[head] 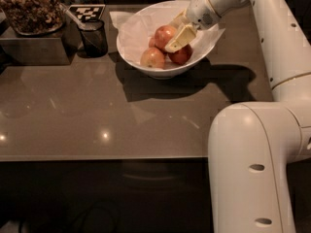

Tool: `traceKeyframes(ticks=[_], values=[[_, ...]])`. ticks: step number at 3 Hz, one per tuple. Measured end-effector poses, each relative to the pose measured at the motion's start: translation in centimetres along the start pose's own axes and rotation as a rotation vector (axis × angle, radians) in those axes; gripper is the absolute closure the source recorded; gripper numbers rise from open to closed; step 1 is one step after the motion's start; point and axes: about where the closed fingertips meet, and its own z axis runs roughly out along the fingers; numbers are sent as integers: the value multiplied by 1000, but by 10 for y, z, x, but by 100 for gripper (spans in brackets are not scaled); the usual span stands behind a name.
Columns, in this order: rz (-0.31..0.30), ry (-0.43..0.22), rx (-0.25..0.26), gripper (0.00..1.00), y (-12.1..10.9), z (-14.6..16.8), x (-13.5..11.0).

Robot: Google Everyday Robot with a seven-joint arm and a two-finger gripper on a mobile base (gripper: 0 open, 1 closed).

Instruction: Pick apple from white bowl

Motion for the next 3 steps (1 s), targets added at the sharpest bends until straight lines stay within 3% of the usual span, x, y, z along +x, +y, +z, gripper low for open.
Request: traceKeyframes(ticks=[1,2,3], values=[[16,-21,5,100,0,-4,0],[29,-153,23,100,5,-31,-22],[3,-284,-14,100,27,-60,-54]])
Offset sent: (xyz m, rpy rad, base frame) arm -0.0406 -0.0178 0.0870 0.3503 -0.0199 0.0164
